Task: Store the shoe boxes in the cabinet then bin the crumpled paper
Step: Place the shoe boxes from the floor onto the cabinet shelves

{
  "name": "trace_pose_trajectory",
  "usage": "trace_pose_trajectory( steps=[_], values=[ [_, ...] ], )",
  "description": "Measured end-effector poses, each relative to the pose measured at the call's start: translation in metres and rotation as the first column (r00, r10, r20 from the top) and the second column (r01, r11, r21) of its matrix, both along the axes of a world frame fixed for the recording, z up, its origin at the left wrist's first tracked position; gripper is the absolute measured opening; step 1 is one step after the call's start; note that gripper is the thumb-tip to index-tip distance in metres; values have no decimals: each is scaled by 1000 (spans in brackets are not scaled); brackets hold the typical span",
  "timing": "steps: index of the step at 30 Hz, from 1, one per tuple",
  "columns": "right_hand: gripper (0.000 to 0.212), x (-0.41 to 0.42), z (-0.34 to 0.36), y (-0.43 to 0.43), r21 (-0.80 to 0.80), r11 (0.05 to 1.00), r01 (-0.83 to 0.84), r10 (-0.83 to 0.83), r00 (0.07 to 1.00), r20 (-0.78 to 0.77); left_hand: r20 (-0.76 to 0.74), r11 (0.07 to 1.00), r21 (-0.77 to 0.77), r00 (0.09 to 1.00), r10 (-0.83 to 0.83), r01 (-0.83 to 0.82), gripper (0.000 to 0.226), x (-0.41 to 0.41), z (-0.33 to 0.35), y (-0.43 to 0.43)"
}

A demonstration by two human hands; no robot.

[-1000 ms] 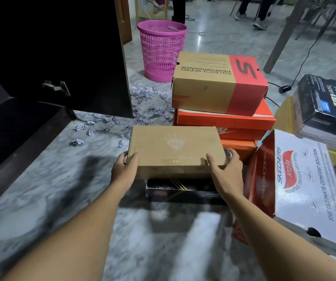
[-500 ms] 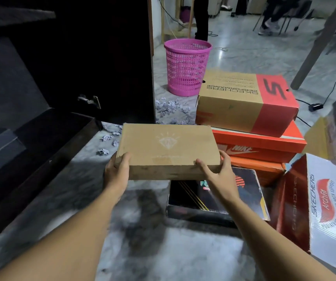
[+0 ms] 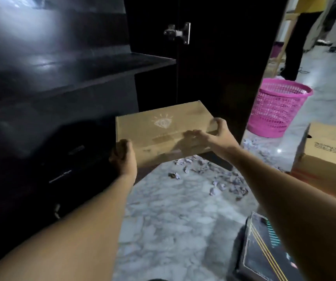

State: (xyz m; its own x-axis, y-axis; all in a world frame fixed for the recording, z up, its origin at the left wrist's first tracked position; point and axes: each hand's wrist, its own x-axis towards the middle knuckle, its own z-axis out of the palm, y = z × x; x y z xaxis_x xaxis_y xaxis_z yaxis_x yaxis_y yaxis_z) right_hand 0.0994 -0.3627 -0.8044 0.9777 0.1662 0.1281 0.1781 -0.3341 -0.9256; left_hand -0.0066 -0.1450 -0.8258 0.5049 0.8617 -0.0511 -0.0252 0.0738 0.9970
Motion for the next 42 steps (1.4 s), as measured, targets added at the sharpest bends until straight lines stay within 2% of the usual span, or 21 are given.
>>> trace_pose_trajectory(
  steps=[2, 5, 9, 12, 15, 17, 21, 23, 25, 29, 32, 35, 37, 39, 41, 42],
  values=[
    [83, 14, -5, 31, 40, 997, -64, 65, 998, -15, 24, 995, -42, 996, 90, -89, 40, -1, -3, 20],
    [81, 29, -17, 80, 120, 983, -137, 142, 989, -31, -5, 975, -27, 975, 220, -220, 35, -3, -13, 49],
    [76, 39, -30, 136, 183, 963, -198, 207, 978, -31, 61, 888, -136, 891, 451, -440, 38, -6, -26, 82],
    [79, 47, -47, 173, 226, 953, -202, 216, 976, -39, 46, 854, -154, 860, 508, -496, 47, -6, -33, 102],
    [72, 47, -62, 208, 257, 934, -248, 274, 960, -66, -90, 878, -99, 883, 460, -468, 66, -10, -49, 124],
    [72, 51, -73, 228, 291, 913, -286, 322, 943, -84, -130, 865, -74, 865, 485, -496, 65, -9, -61, 143],
    [84, 60, -90, 266, 335, 875, -349, 410, 903, -131, -71, 829, -63, 831, 551, -555, 56, -1, -76, 171],
    [85, 62, -104, 283, 360, 863, -353, 427, 892, -150, -13, 787, -42, 788, 615, -615, 62, 4, -82, 183],
    [77, 65, -118, 295, 372, 846, -382, 455, 881, -131, -45, 760, 61, 759, 649, -647, 73, 5, -88, 192],
    [80, 77, -138, 314, 371, 812, -450, 520, 847, -110, -245, 823, 204, 786, 567, -530, 82, 2, -107, 206],
    [78, 81, -142, 324, 339, 834, -435, 497, 859, -121, -239, 826, 301, 801, 549, -477, 84, 4, -114, 221],
    [77, 77, -145, 327, 288, 871, -397, 446, 886, -127, -244, 772, 405, 756, 607, -490, 86, 17, -113, 227],
    [76, 69, -143, 323, 232, 930, -285, 315, 943, -107, -253, 675, 560, 677, 692, -480, 86, 20, -116, 218],
    [69, 59, -145, 319, 193, 961, -197, 210, 977, -49, -257, 566, 743, 629, 734, -357, 79, 16, -127, 203],
    [64, 49, -146, 318, 182, 958, -224, 227, 974, 0, -320, 511, 839, 592, 740, -186, 71, 11, -140, 195],
    [62, 46, -144, 320, 172, 951, -259, 261, 965, 11, -366, 517, 849, 580, 728, -113, 69, 8, -143, 193]
  ],
)
